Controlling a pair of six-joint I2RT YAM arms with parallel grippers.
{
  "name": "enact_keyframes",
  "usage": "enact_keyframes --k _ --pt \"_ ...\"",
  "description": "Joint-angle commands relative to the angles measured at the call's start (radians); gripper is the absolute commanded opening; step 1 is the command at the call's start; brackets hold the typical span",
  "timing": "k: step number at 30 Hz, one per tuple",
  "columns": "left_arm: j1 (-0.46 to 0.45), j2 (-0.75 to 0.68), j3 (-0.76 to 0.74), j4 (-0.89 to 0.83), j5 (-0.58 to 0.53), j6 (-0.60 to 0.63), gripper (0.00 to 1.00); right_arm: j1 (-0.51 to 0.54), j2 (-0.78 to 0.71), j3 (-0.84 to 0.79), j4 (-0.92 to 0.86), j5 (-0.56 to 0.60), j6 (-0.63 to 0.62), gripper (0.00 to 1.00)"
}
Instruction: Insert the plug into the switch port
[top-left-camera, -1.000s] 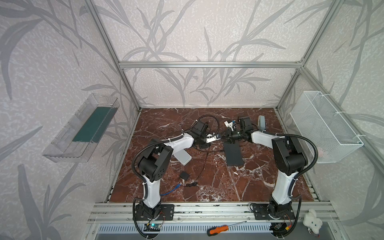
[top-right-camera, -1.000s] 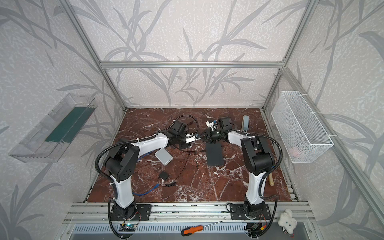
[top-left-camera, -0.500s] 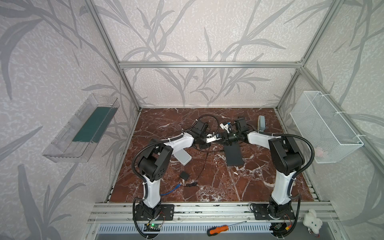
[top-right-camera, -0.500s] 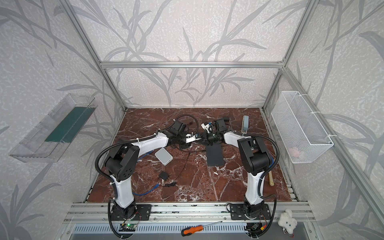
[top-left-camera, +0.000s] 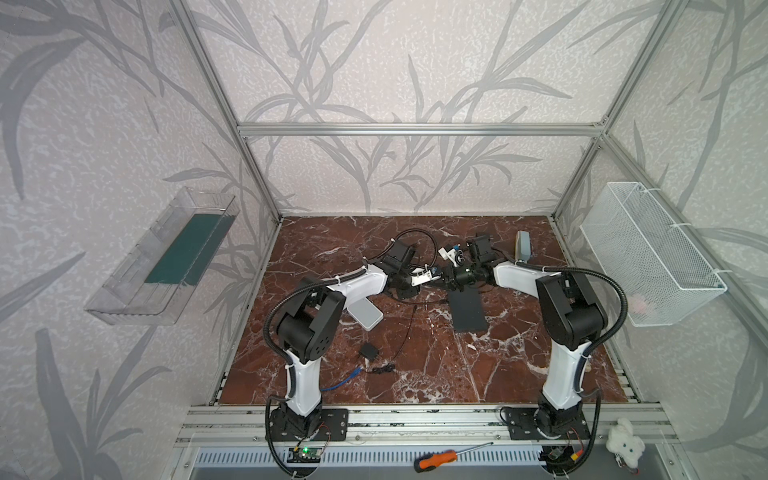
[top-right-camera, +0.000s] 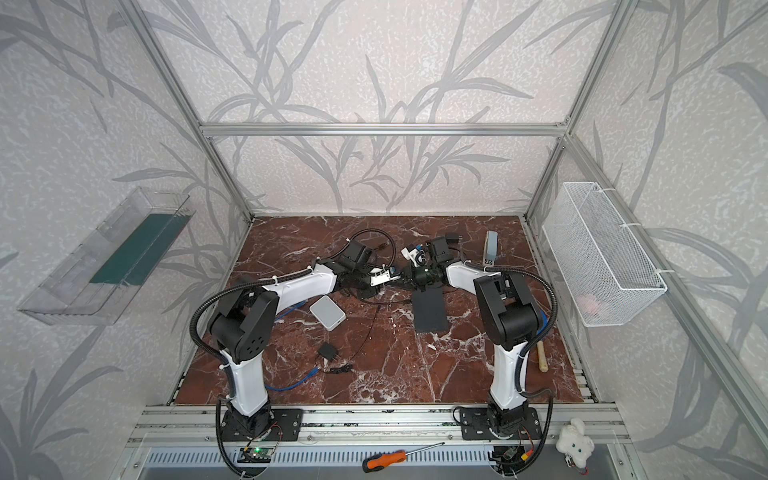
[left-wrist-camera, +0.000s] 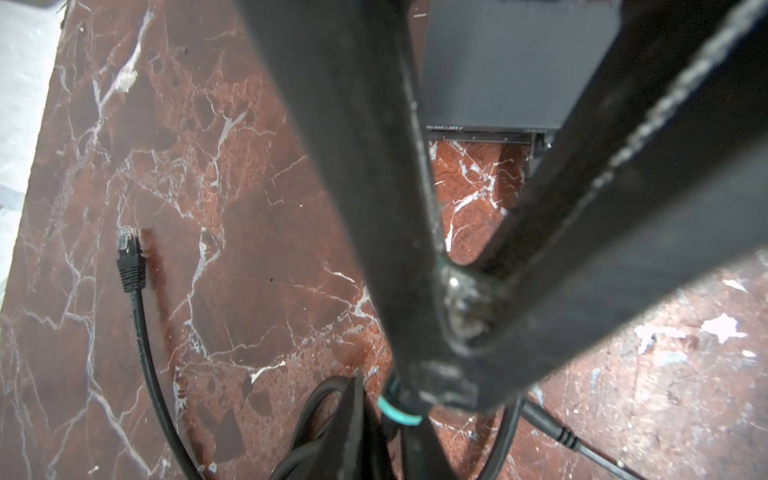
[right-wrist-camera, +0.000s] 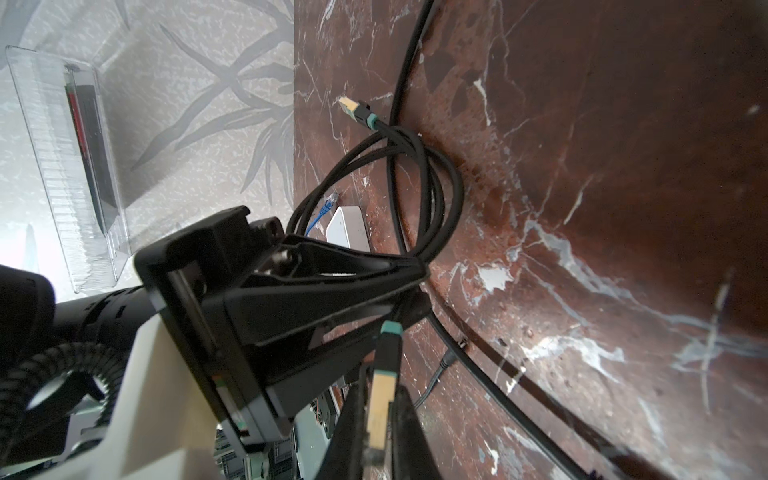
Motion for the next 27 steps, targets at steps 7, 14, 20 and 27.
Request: enact_keyframes --k 7,14,20,27 --pt "-0.011 0.011 -0.020 0.040 0.205 -0.083 0.32 -0.032 0.029 -0.014 0.123 -0.129 0.027 0.04" --pt "-0.010 0.012 -0.032 0.073 0.222 -0.102 0.21 -0.056 0.043 -0.021 0.128 -0.148 0.026 0.03" --pt "-0.008 0.007 -0.038 0.085 0.226 -0.104 0.15 -0.059 0.049 -0.031 0.121 -0.145 0.023 0.03" --pt "-0.008 0.025 -0.007 0.044 0.203 -0.077 0.06 -0.068 0.047 -0.059 0.102 -0.101 0.002 0.12"
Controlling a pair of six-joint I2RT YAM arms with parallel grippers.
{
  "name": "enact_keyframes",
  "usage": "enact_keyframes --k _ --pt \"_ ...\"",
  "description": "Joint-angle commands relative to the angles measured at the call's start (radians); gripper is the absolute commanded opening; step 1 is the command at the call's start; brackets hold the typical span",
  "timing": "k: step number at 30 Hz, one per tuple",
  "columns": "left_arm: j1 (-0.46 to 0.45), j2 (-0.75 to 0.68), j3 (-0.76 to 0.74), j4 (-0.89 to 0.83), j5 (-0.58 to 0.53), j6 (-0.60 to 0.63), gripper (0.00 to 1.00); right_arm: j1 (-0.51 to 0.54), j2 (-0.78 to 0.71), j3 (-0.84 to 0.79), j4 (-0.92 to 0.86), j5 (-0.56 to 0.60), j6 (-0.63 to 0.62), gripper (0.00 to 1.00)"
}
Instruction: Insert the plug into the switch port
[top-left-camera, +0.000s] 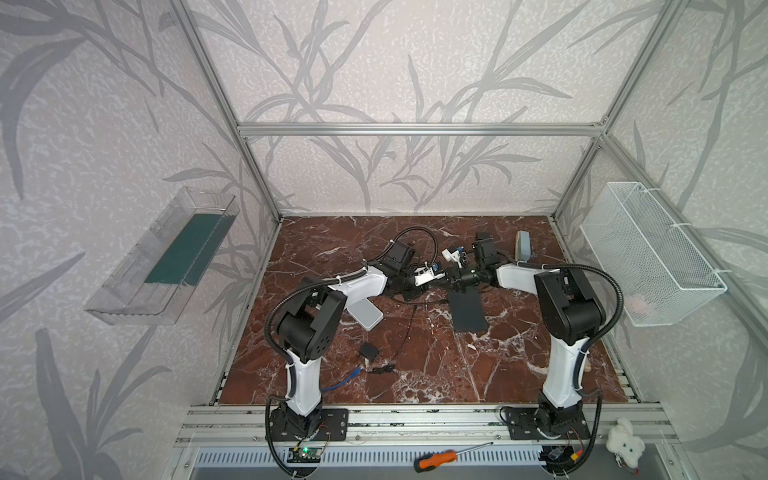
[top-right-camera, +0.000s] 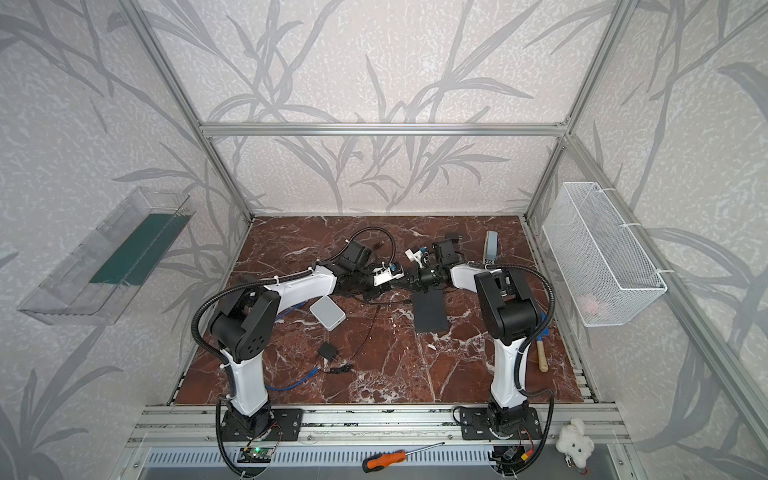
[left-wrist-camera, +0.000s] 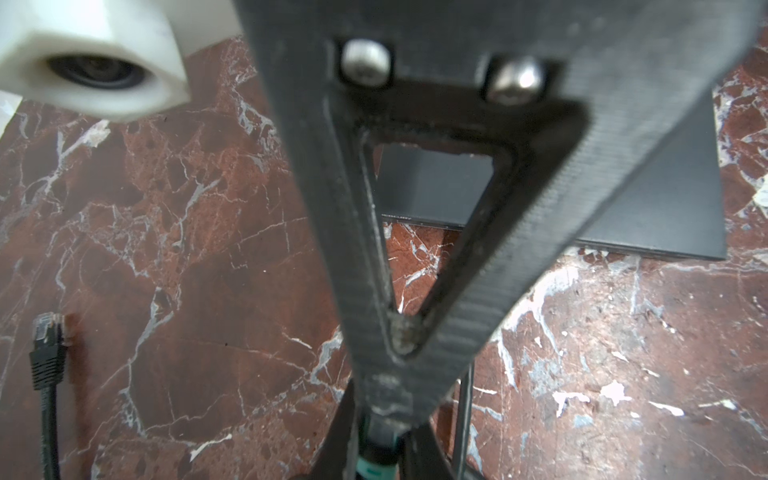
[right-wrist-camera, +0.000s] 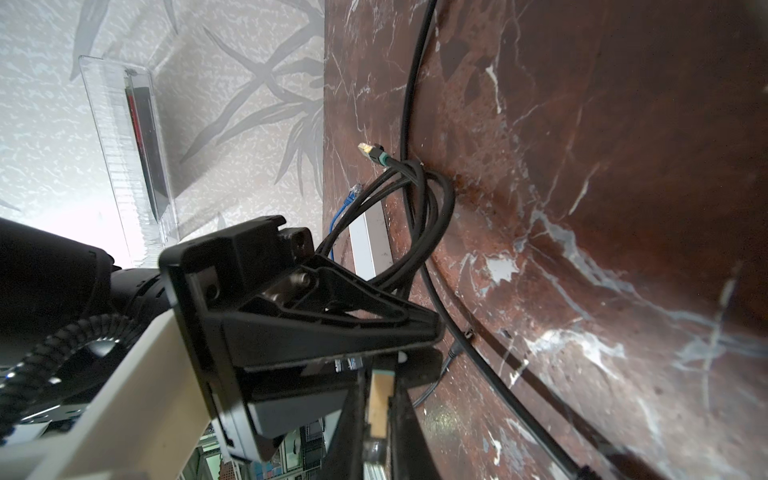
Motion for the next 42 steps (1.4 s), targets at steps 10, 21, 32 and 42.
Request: enact_keyframes --k 10,21,32,42 --pt "-0.008 0.027 0.046 -0.119 0.026 0.027 0.07 -0.014 -0.027 -0.035 -0.011 0.072 -0.050 0.05" --pt "0.020 0.018 0.033 -0.100 0.048 -0.030 0.19 -0.025 -0.010 -0.060 0.096 0.030 0.011 0.00" --pt "0.053 0.026 0.013 -0.042 0.150 -0.070 0.22 -0.031 0.002 -0.064 0.137 0.002 0.056 0.00" --pt "0.052 0.043 0.028 -0.019 0.174 -0.075 0.22 -0.029 0.012 -0.064 0.171 -0.015 0.086 0.00"
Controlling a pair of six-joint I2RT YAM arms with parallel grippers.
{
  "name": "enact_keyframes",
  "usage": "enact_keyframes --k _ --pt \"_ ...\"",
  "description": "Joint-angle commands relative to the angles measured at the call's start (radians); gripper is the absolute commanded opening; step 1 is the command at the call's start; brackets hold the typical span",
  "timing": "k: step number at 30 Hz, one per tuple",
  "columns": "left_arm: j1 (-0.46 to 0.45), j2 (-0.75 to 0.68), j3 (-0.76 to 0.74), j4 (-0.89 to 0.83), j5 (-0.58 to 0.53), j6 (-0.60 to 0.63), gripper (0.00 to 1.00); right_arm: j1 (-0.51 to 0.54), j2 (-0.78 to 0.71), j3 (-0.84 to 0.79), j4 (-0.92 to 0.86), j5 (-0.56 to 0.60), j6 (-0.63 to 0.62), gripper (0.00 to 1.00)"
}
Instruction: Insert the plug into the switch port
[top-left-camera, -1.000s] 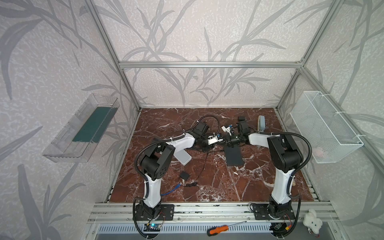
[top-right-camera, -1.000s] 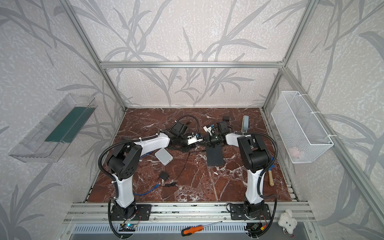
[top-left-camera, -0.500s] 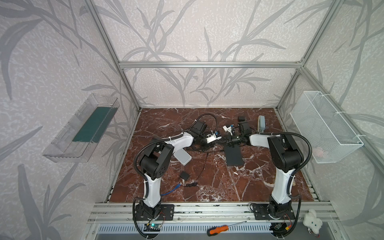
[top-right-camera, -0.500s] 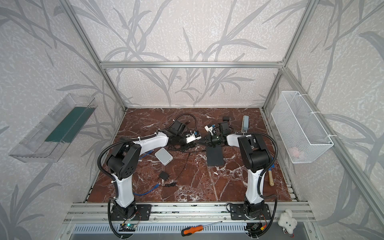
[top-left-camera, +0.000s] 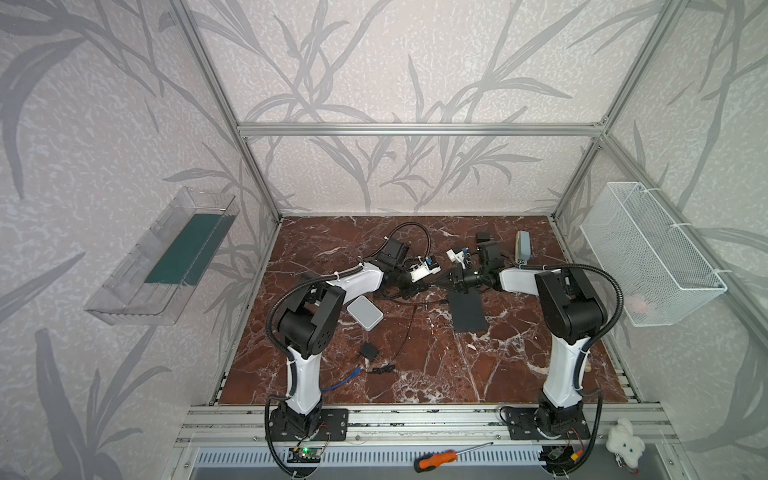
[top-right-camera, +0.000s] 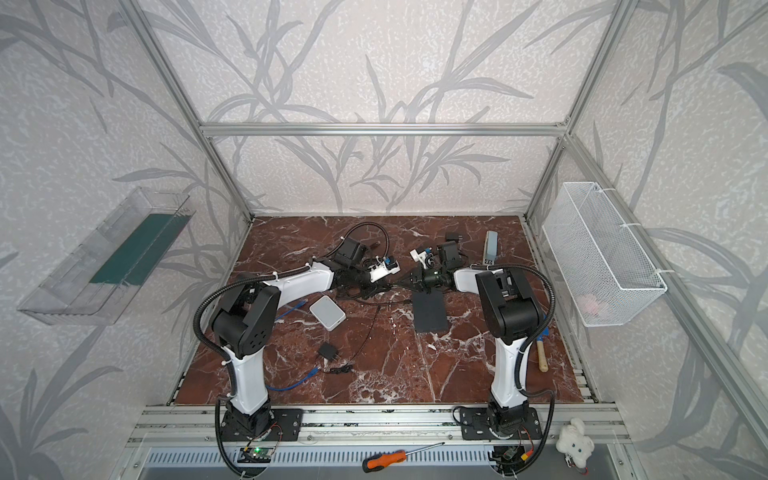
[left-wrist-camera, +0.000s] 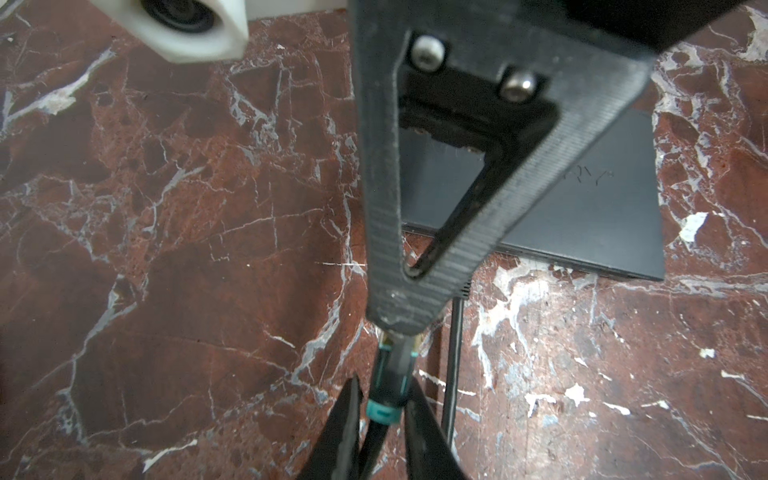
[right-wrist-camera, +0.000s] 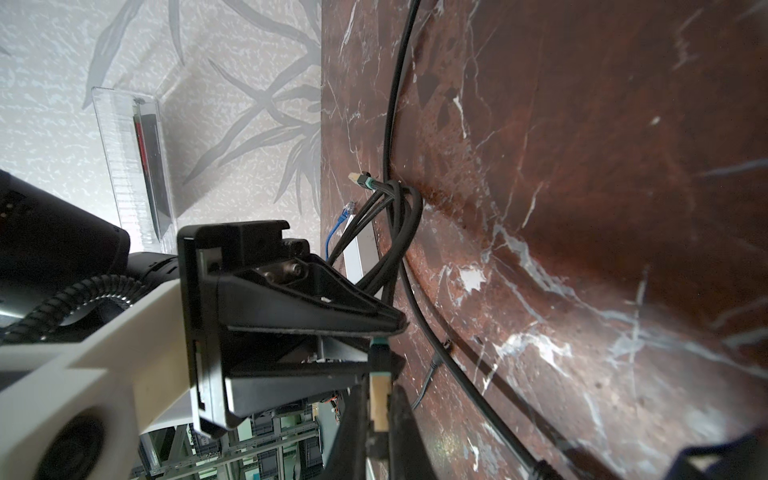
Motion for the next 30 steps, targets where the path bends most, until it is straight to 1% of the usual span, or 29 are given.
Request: enact_keyframes --k 1,8,14,17,20,22,25,27,30 --pt "0.000 0.022 0.006 0.004 0.040 0.002 0.22 -0.003 0.012 -0.009 0.036 -0.030 0.017 0.00" --pt "0.001 0.029 0.014 0.010 0.049 -0.002 0.22 0.005 0.018 -0.001 0.052 -0.027 0.034 0.00" --pt "0.001 0.026 0.005 0.022 0.053 -0.005 0.17 0.015 0.030 0.012 0.046 -0.026 0.035 0.00" --pt "0.001 0.026 0.003 0.028 0.054 -0.007 0.14 0.019 0.033 0.013 0.044 -0.025 0.034 0.00" --pt "0.000 0.023 0.004 0.027 0.065 -0.004 0.07 0.020 0.035 0.016 0.033 -0.024 0.029 0.00" --pt "-0.001 0.025 0.014 -0.002 0.063 0.021 0.03 0.019 0.032 0.019 0.011 -0.019 0.015 0.01" --pt "-0.006 0.034 0.049 -0.110 0.014 0.095 0.01 0.005 0.010 0.022 -0.037 0.001 -0.012 0.07" --pt "-0.010 0.034 0.065 -0.176 -0.023 0.136 0.00 -0.013 -0.018 0.019 -0.061 0.018 -0.021 0.14" --pt "-0.021 0.021 0.060 -0.237 -0.065 0.170 0.00 -0.049 -0.080 0.021 -0.162 0.066 -0.103 0.25"
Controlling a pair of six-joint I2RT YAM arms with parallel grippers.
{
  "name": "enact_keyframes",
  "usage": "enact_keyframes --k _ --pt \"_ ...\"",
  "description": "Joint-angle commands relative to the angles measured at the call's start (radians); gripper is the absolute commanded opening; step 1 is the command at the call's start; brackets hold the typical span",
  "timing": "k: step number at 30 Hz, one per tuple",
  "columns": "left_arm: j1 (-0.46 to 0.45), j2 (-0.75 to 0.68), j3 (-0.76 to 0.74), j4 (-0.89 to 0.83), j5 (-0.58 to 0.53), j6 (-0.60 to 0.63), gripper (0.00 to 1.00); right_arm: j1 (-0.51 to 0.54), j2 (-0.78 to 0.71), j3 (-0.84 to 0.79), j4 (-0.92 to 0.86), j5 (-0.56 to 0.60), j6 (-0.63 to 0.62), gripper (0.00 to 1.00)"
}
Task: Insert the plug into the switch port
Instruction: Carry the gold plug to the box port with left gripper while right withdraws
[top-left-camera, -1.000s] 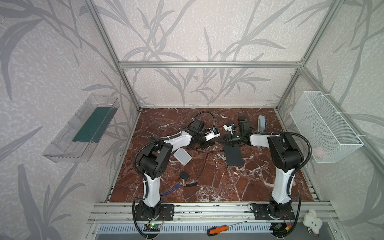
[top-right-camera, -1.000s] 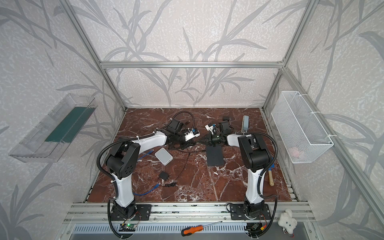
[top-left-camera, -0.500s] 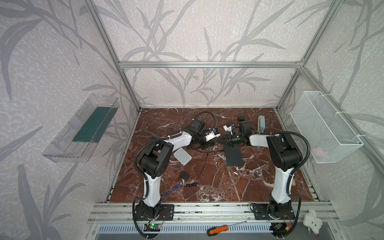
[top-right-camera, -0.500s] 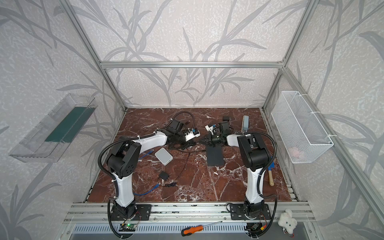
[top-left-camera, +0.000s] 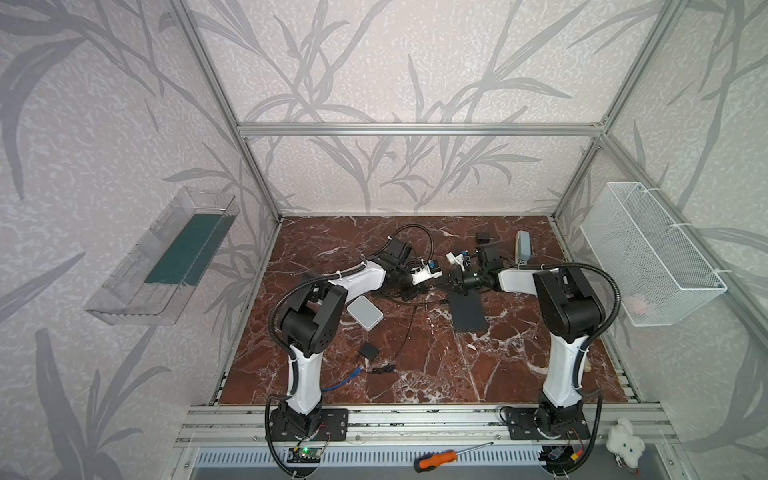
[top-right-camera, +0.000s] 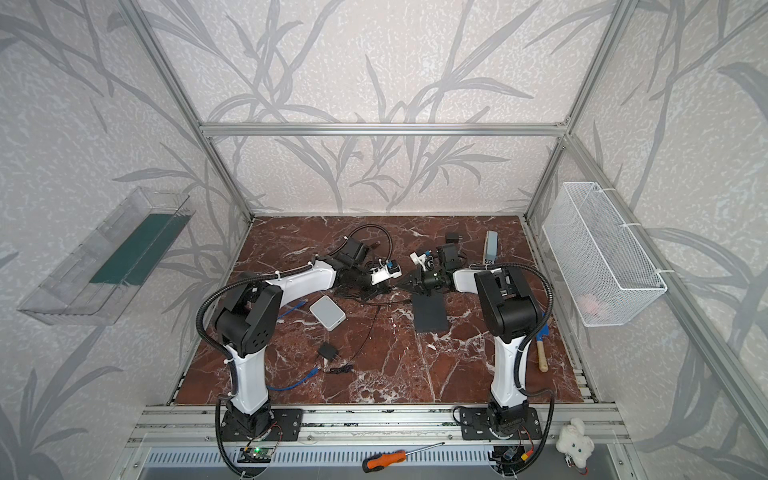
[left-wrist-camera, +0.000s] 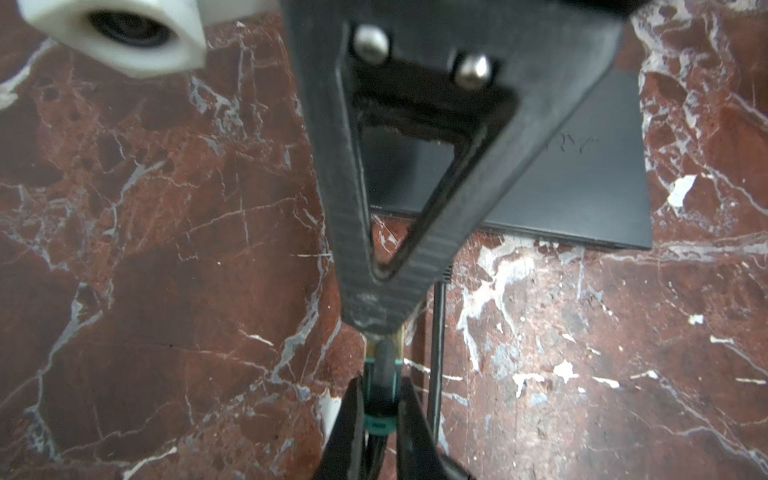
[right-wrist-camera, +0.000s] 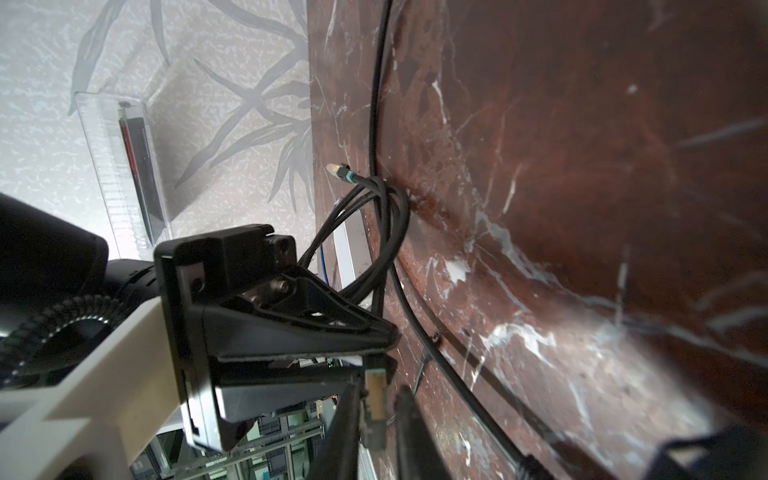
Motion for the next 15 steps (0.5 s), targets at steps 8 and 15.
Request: enact_keyframes --k 8,15 --pt "-0.087 0.019 0.058 -0.230 -0.153 0.052 0.01 -0.117 -0.214 -0.003 -0.344 0.243 -0.254 0.37" --pt "-0.158 0.056 0.102 -0.286 -0.189 -0.053 0.02 -0.130 -0.271 -0.039 -0.489 0.472 -0.375 0.46"
